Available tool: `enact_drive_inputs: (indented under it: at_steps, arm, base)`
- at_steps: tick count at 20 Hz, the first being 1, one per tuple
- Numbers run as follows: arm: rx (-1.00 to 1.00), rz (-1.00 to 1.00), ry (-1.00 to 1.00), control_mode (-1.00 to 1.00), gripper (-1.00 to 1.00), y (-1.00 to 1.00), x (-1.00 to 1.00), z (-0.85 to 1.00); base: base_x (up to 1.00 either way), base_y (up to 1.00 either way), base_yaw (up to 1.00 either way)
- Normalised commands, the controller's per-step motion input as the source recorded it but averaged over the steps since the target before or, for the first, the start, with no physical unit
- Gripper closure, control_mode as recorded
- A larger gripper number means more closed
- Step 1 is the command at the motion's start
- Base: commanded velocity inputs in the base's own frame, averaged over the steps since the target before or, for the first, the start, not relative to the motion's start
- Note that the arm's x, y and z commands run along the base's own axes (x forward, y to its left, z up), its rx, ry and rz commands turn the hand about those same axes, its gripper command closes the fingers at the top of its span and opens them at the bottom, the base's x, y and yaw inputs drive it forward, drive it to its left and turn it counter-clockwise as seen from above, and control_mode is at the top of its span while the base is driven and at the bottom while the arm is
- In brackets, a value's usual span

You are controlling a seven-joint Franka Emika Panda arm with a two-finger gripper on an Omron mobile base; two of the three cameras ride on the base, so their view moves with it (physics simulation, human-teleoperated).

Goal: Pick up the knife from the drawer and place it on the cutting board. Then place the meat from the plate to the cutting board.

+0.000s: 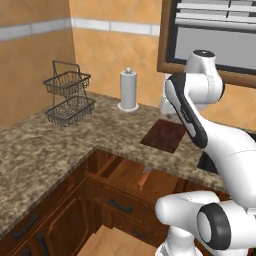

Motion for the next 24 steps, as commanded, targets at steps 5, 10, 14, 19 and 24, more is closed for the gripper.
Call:
enact_drive_inputs:
  at_steps: [5, 10, 14, 19, 24]
  arm:
    - [0.00, 0.00, 0.00, 1.00, -1.00, 0.00, 0.00, 0.00]
    - [0.00, 0.00, 0.00, -1.00, -1.00, 0.03, 0.00, -0.22]
    - [-0.06, -0.08, 0.07, -1.00, -1.00, 1.00, 0.00, -1.00]
    - [0.00, -0.26, 0.01, -1.00, -1.00, 0.77, -0.13, -0.90]
    - [0.00, -0.23, 0.05, -1.00, -1.00, 0.39, -0.06, -0.63]
  base:
    - [0.02, -0.35, 0.22]
    - [0.00, -0.02, 0.03]
    - [0.00, 0.00, 0.00]
    - [0.00, 0.00, 0.00]
    - [0.00, 0.00, 0.00]
